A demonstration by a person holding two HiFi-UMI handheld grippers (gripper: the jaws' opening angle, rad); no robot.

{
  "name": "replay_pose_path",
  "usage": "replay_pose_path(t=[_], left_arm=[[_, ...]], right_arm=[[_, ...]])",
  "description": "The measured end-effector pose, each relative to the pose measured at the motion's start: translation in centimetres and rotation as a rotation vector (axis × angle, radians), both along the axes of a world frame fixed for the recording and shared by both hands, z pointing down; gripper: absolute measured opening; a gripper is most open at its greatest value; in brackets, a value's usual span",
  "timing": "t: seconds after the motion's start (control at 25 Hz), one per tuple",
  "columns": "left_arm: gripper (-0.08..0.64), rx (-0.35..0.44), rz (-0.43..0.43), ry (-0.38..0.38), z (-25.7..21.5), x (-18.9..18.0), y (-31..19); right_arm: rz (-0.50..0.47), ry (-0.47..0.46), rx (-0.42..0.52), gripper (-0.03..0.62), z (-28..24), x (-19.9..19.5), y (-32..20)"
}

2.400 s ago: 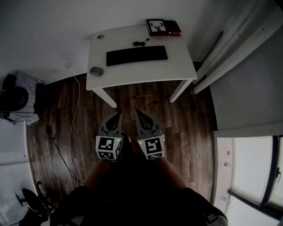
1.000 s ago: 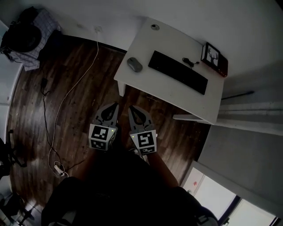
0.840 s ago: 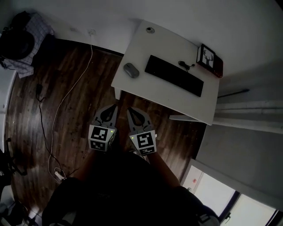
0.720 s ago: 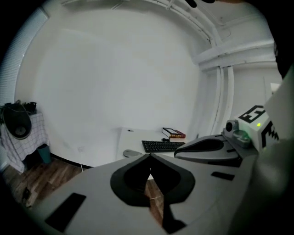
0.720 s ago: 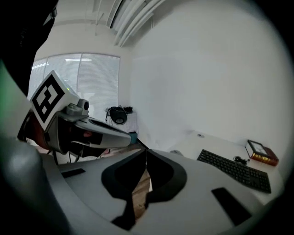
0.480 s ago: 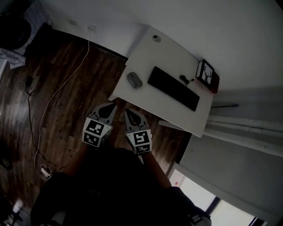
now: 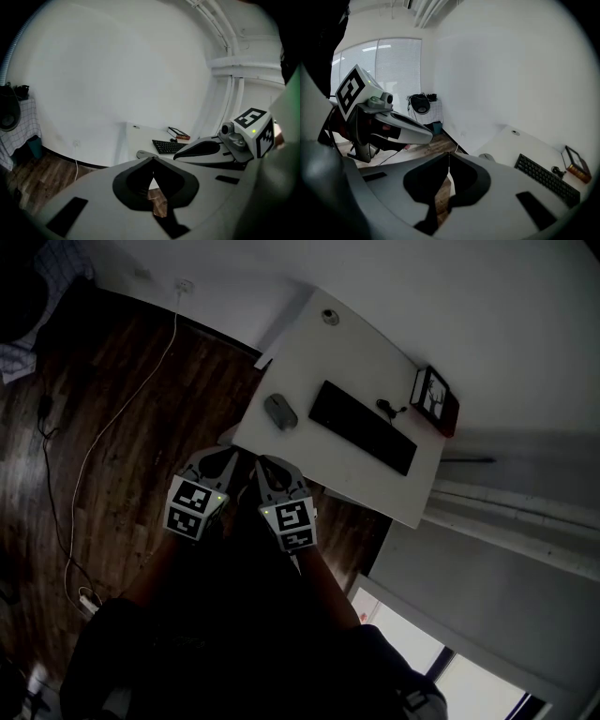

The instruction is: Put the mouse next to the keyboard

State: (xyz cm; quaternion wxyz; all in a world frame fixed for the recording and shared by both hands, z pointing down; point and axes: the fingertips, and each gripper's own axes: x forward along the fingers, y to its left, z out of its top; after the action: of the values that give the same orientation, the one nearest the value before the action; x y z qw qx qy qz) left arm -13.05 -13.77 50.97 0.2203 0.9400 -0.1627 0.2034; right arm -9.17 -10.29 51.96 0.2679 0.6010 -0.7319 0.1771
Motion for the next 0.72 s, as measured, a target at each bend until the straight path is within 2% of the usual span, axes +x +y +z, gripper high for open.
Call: replay_pose_path(t=[0.28, 0.52, 0.64, 0.72], left_arm=[[0.002, -0.004, -0.019, -0.027, 0.7, 1.8, -2.1], [0.002, -0.028, -0.048, -0.060, 1.6, 4.1, -4.5], [0.002, -0.043, -0.059, -0.061, 2.0, 5.3, -5.5], [0.002, -0.059, -0.070, -0.069, 2.6, 5.8, -5.9]], right_arm=[[0.040, 0.004, -0.021, 0.021, 1.0, 4.0, -2.0], [0.013, 0.027, -0.082, 0.036, 2.3, 7.1, -5.5], [-0.008, 0.051, -0.144, 0.174, 3.5, 8.0, -6.9], [-0.030, 0.074, -0.212, 0.223, 4.7, 8.6, -7.4]])
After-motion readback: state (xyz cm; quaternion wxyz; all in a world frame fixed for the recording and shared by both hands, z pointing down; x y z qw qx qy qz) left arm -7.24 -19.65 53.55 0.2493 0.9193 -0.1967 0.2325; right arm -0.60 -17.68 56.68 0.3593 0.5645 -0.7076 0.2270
